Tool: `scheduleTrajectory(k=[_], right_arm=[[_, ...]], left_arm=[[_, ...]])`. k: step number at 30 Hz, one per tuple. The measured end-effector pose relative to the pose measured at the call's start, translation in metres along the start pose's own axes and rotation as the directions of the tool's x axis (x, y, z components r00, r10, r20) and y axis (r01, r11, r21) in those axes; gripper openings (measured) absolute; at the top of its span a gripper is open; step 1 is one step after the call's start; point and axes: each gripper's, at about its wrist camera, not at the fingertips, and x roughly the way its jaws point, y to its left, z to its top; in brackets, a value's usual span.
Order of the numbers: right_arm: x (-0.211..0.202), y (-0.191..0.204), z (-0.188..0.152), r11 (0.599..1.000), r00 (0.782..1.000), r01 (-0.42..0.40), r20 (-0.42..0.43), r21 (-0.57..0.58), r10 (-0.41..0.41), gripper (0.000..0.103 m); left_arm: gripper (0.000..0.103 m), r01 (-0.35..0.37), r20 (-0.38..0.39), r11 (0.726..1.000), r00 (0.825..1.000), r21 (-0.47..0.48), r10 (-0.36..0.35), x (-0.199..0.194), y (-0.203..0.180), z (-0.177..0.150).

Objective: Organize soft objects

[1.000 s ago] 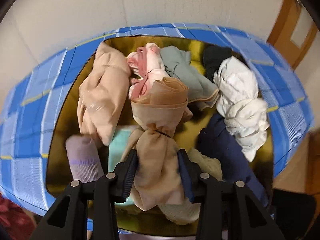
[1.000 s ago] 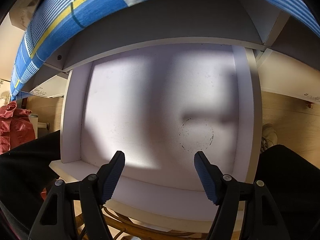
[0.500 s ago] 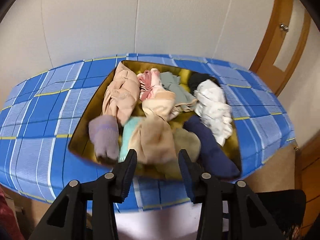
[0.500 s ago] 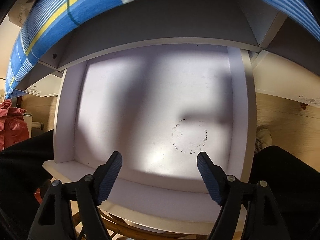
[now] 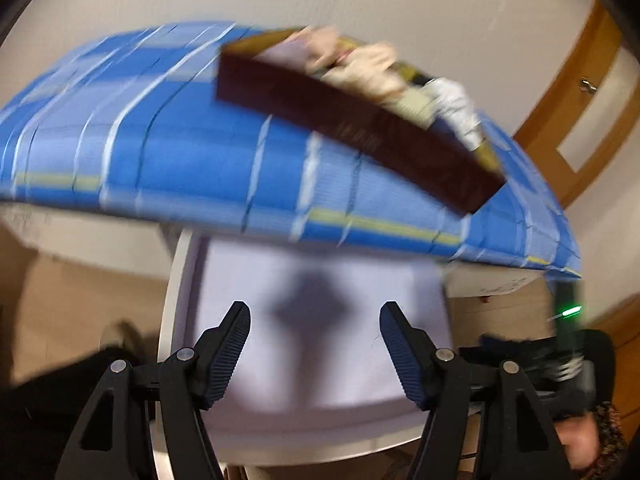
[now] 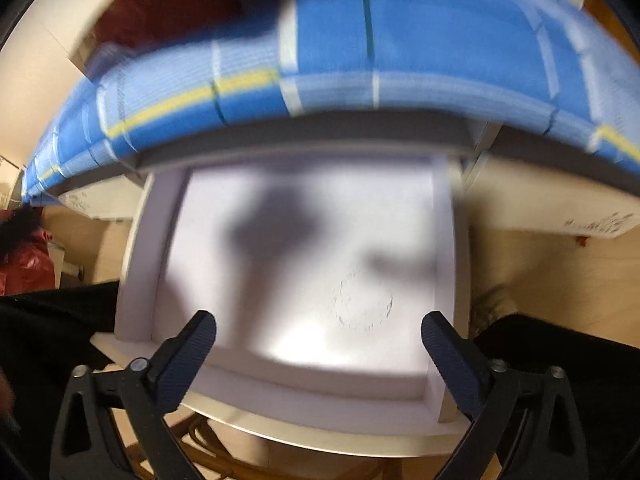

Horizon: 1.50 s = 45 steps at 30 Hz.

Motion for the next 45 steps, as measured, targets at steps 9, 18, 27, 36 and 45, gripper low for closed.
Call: scheduleTrajectory(k=[9,18,27,36,45], right_arm=[[-0.049,0.029,-0.021,0.994,0.973,0.087,0.218,-0.066,-0.071,0.103],[-0.084,0.038,-0.05,0.993,0.949,0.112,0.299,-0.035,-0.096,0.103],[-0.101,0.048,-0.07,0.991,0.94,0.118,0.33,-0.07,-0.089,0.103],[-0.114,0.057,-0.079,0.988,0.921,0.134,0.378,-0.082,-0.094,0.103],[-0.124,0.067,-0.085,0.981,0.901,0.154,0.423,-0.117,-0.091,0.103]], left_arm=[[0.067,-0.076,0.095,0.996,0.993,0.05,0.071,-0.018,-0.026,-0.027],[0.067,-0.11,0.152,0.992,0.983,0.055,0.1,-0.041,-0.047,-0.055],[0.067,-0.243,0.22,0.97,0.947,0.022,0.232,-0.058,-0.052,-0.071],[0.066,-0.29,0.193,0.956,0.941,0.046,0.276,-0.062,-0.057,-0.082],[0.066,-0.283,0.25,0.957,0.933,0.06,0.26,-0.076,-0.064,-0.089]])
